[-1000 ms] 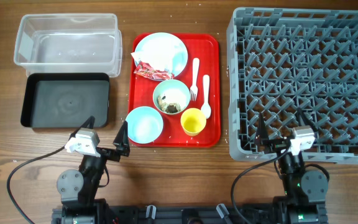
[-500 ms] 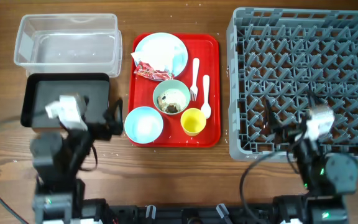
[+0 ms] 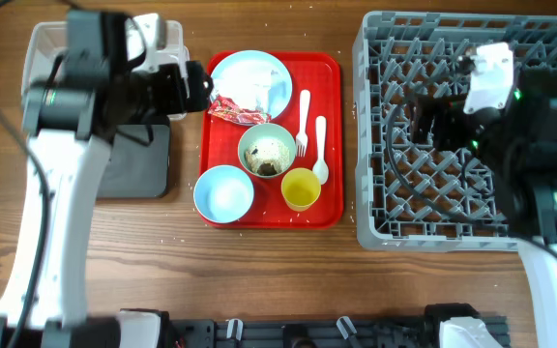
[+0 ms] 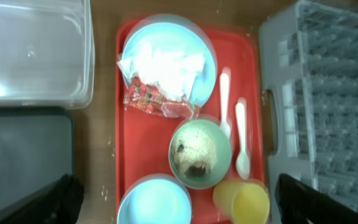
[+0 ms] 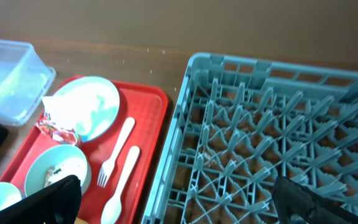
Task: Sort waste into correct bins and load items into the dishwasher rack
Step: 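Reach the left gripper to the white plate and grasp the tissue and wrapper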
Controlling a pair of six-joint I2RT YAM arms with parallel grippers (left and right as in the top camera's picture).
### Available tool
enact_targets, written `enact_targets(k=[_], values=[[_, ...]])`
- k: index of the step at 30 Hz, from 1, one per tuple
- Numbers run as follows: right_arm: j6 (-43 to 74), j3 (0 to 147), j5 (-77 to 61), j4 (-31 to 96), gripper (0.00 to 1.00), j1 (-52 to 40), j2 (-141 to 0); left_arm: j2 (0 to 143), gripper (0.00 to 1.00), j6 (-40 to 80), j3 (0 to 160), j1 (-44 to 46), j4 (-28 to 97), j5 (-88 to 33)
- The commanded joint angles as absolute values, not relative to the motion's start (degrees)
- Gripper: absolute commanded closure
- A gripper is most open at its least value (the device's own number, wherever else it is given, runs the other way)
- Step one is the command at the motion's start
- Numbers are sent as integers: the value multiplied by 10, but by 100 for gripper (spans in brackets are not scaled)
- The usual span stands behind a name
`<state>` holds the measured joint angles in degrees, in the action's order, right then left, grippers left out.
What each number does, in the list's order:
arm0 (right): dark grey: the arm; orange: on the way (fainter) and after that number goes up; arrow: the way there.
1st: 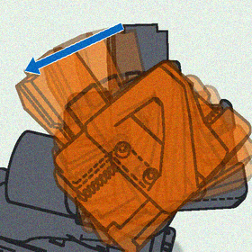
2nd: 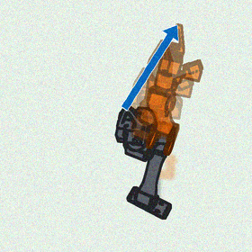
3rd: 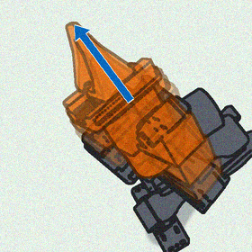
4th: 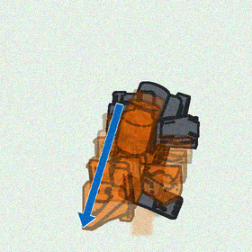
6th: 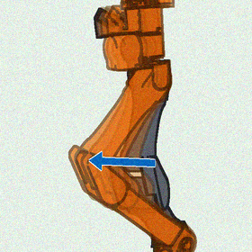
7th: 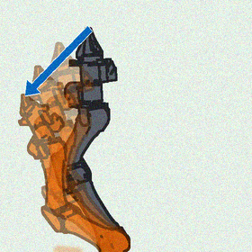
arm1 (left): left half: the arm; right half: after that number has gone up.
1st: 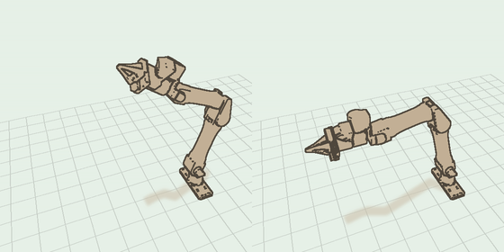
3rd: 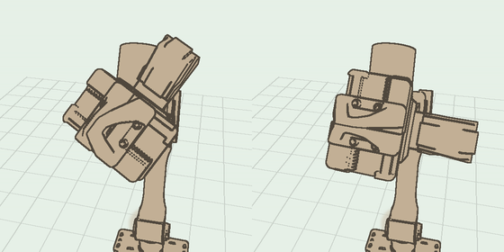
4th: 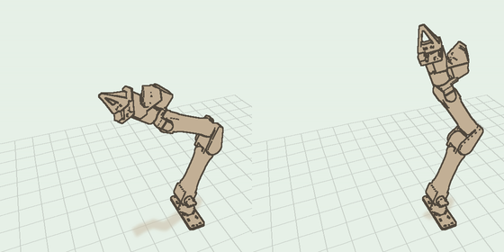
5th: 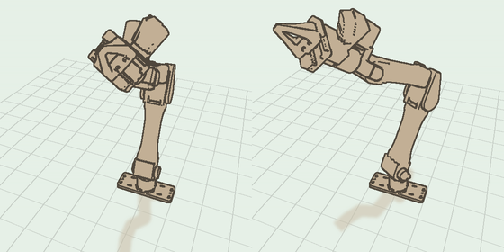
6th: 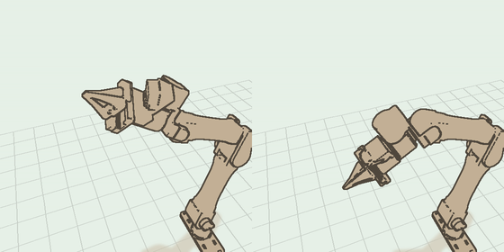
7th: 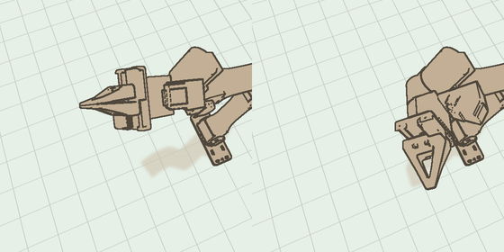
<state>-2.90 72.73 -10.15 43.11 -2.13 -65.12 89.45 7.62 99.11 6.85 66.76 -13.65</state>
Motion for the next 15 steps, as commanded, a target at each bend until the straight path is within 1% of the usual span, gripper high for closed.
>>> enact_targets(k=[1, 3, 7, 13, 15], values=[[-20, 745, -139, 448, 0, -19, -690, 987, 0, 68, 1087, 101, 682, -135], [-13, 745, -156, 464, 0, -19, -710, 1010, 0, 69, 1087, 110, 656, -135], [-10, 745, -156, 498, 0, -19, -742, 1067, 0, 77, 1087, 132, 626, -175], [2, 745, -156, 509, 0, -19, -746, 1158, 0, 259, 1087, 164, 599, -45], [2, 745, -156, 515, 0, -19, -746, 1183, 1, 282, 1087, 170, 589, -32]])
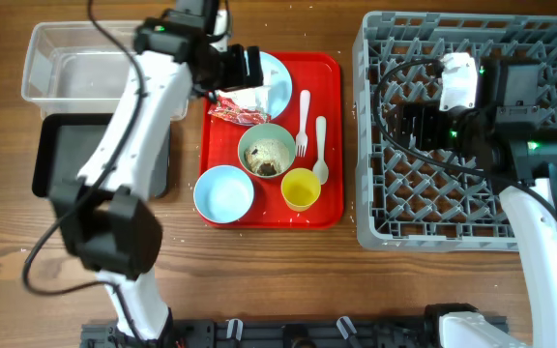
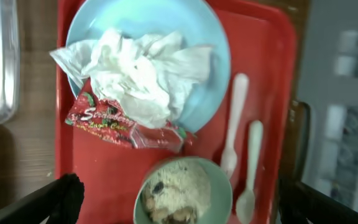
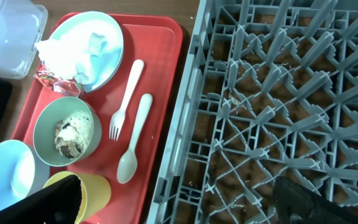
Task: Sort waste into correct bins and load items into the dishwasher rack
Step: 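Reach the left gripper to the white plate and grasp the tissue and wrapper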
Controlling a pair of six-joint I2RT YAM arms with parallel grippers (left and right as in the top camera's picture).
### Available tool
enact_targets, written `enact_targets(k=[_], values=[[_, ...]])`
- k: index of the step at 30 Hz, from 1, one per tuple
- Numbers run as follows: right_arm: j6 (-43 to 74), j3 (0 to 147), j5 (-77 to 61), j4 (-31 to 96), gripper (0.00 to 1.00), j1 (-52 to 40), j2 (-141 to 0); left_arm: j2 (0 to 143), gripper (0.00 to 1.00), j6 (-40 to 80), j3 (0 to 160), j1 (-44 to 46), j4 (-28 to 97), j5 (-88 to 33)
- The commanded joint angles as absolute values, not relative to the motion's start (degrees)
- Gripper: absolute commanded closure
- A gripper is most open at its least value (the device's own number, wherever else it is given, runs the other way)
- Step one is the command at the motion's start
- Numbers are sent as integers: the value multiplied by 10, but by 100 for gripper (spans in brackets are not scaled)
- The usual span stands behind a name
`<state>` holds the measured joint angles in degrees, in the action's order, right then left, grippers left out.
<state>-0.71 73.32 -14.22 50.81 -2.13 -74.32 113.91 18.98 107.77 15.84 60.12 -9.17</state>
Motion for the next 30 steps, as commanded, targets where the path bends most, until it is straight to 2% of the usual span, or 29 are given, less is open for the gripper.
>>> enact_targets(k=[1, 18, 20, 24, 26, 30], values=[[2, 745, -156, 520, 0, -19, -746, 1198, 0, 296, 1087, 172, 584, -22], [2, 745, -156, 553, 0, -19, -747, 1355, 0, 326, 1087, 190, 482, 3], [3, 745, -156, 553, 0, -19, -747, 1358, 14, 326, 1087, 190, 479, 3], [2, 745, -155, 553, 0, -19, -747, 1358, 63, 326, 1087, 190, 473, 3], [2, 745, -155, 553, 0, -19, -747, 1358, 96, 326, 1087, 190, 473, 3], [17, 745, -156, 553, 0, -19, -747, 1356, 96, 326, 1087, 190, 473, 3]])
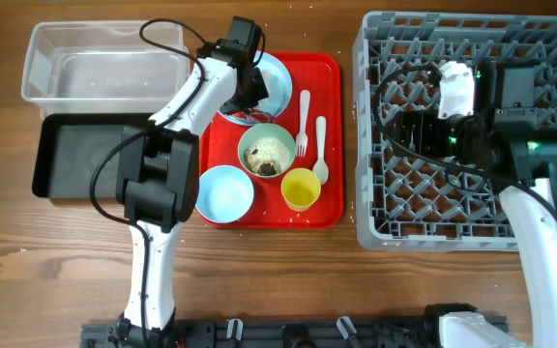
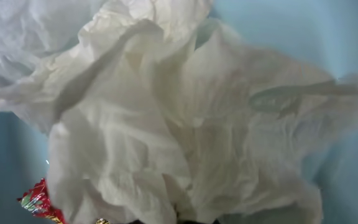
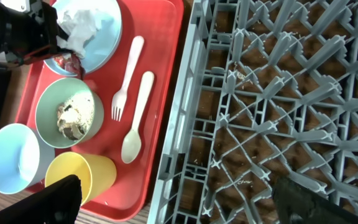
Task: Sort waste into correct bins and load items into the dishwasher rack
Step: 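Reach the left gripper to the white plate and grasp the tissue and wrapper, then carry the tissue and wrapper left and drop them into the clear bin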
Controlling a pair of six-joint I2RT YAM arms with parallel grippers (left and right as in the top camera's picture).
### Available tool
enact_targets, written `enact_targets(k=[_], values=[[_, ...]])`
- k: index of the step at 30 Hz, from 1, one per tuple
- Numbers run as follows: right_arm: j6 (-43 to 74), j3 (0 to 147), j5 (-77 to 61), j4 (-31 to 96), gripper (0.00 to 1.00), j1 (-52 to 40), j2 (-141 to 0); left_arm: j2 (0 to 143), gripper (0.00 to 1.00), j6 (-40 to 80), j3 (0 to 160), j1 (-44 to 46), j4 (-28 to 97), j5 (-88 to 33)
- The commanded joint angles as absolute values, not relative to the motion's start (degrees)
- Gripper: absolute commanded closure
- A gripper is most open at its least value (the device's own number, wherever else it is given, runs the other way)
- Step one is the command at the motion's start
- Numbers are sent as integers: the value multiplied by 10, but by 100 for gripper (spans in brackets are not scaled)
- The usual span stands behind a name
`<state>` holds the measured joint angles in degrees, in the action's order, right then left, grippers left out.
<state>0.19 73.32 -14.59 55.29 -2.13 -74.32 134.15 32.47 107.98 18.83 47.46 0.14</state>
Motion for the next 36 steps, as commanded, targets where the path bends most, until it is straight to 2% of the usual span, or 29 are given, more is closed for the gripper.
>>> enact_targets(k=[1, 12, 18, 26, 31, 33, 34, 36], values=[[17, 745, -155, 553, 0, -19, -747, 1349, 96, 317, 1089, 189, 476, 3], [17, 745, -155, 553, 0, -19, -747, 1187, 96, 302, 1141, 177, 547, 27], [17, 745, -155, 552, 0, -19, -747, 1134, 96, 287, 1141, 125, 551, 40], [17, 745, -156, 551, 0, -19, -747, 1168, 96, 288, 1136, -7, 524, 46], [16, 745, -149, 550, 0, -19, -747, 1231, 95, 288, 1136, -48, 483, 46], [16, 745, -149, 550, 0, -19, -747, 1255, 71, 287, 1136, -50, 473, 46], [16, 745, -149, 550, 0, -19, -747, 1259, 56, 287, 1136, -50, 473, 46], [16, 745, -149, 550, 0, -19, -747, 1262, 37, 287, 1136, -50, 465, 46]])
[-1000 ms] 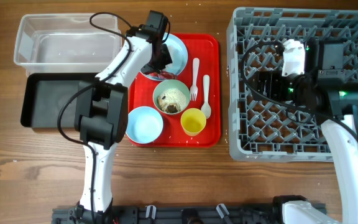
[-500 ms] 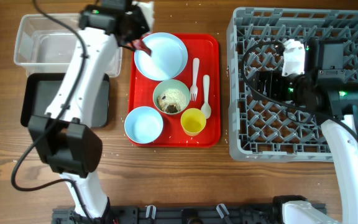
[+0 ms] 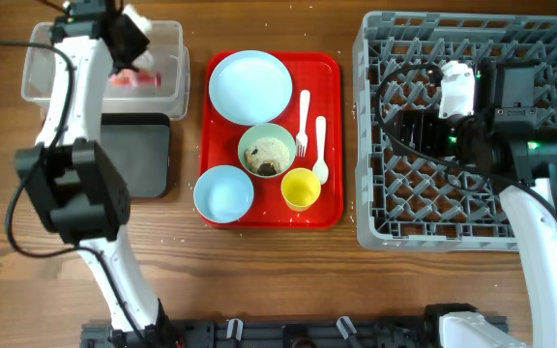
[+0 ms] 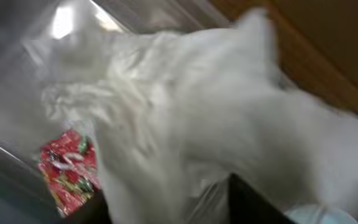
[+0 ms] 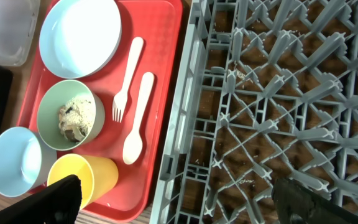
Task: Sort waste into correct bins and load items into the dishwasher rack
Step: 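Carry the tissue and wrapper left and drop them into the clear bin, then move the left gripper to the green bowl and grasp its rim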
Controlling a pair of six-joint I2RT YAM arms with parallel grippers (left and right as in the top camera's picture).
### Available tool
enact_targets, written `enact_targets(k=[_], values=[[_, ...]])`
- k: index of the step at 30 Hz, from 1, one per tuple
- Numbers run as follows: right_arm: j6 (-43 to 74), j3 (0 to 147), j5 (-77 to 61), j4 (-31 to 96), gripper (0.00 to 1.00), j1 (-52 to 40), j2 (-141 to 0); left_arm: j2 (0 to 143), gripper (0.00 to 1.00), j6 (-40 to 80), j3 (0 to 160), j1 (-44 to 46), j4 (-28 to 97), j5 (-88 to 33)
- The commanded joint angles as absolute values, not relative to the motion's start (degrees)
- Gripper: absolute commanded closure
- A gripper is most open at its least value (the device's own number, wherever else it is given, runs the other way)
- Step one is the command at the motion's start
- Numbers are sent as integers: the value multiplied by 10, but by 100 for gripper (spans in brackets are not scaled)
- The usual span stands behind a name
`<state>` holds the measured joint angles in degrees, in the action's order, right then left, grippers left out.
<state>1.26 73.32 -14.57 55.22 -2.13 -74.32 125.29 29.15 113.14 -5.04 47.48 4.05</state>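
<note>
My left gripper is over the clear plastic bin at the back left, shut on a crumpled white napkin. A red snack wrapper shows beside the napkin, over the bin; whether it is held I cannot tell. The light blue plate on the red tray is bare. My right gripper hangs open over the left part of the grey dishwasher rack, with nothing between its fingers.
The tray also holds a green bowl with food scraps, a blue bowl, a yellow cup, a white fork and a spoon. A black bin lies in front of the clear bin.
My left gripper was down on the napkin on the blue plate; now it is over the clear bin with the napkin. Napkin and red wrapper are gone from the tray. The right arm is unchanged.
At first my left gripper hung open over the bins beside the tray, napkin and wrapper lying on the plate. It then stood above the plate, then pressed into the napkin. Now plate is bare and the napkin is over the clear bin. The right gripper stayed open over the rack.
</note>
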Motion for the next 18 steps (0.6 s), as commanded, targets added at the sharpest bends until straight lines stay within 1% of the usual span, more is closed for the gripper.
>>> enact_targets(k=[1, 3, 7, 10, 15, 18], values=[[16, 745, -149, 550, 0, -19, -747, 1261, 27, 283, 1136, -50, 457, 46], [15, 745, -149, 551, 0, -19, -747, 1255, 22, 263, 1143, -50, 452, 46], [15, 745, -149, 551, 0, -19, -747, 1211, 22, 227, 1151, -50, 468, 41], [15, 745, -149, 548, 0, -19, -747, 1162, 22, 226, 1152, -47, 493, 27], [15, 745, -149, 547, 0, -19, -747, 1060, 21, 224, 1152, -34, 605, -39], [15, 745, -149, 547, 0, -19, -747, 1037, 22, 170, 1152, -11, 675, -78]])
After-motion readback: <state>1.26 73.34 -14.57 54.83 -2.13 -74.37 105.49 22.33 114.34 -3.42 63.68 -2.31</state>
